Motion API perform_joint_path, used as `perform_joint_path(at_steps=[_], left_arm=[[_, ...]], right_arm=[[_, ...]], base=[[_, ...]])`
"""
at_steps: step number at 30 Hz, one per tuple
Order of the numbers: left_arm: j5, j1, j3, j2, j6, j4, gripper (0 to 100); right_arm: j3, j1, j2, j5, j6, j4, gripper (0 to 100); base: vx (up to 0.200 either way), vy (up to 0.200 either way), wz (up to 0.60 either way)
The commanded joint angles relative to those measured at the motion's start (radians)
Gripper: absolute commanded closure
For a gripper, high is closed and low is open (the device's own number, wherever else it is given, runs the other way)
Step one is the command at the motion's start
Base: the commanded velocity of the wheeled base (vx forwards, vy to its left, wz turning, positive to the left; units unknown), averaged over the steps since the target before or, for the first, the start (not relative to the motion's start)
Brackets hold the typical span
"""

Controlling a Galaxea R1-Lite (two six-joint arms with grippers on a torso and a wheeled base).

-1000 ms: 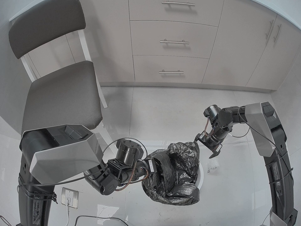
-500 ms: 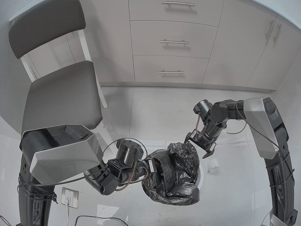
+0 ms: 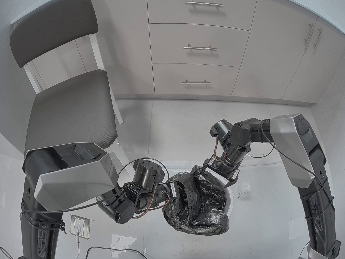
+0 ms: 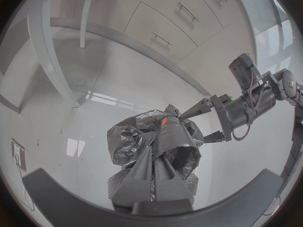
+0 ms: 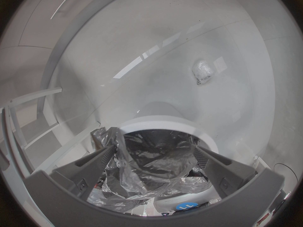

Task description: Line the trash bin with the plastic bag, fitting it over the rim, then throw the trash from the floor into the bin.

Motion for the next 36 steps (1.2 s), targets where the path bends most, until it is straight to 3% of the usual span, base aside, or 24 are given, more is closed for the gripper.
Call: perform_joint_path(at_steps=[1,12,15,36], left_arm=[[0.0,0.0,0.0,0.001,-0.001,0.0,100],[0.028,-0.008,-0.006,0.01,0.001,0.0,100],[0.028,-0.008,-0.006,0.01,0.001,0.0,100],[0.028,-0.008,-0.003,0.007,-0.001,0.0,100]], right_arm=[[0.0,0.016,0.027,-0.001,0.0,0.007,0],[0.0,0.039,0.079,-0.01,-0.003,0.015,0],[0.0,0.04,0.108,-0.044,-0.022,0.003,0],[0.0,0.06,0.199,-0.102,-0.114,-0.094,0]], base=[[0.0,0.0,0.0],[0.0,0.0,0.0],[0.0,0.0,0.0],[0.0,0.0,0.0]])
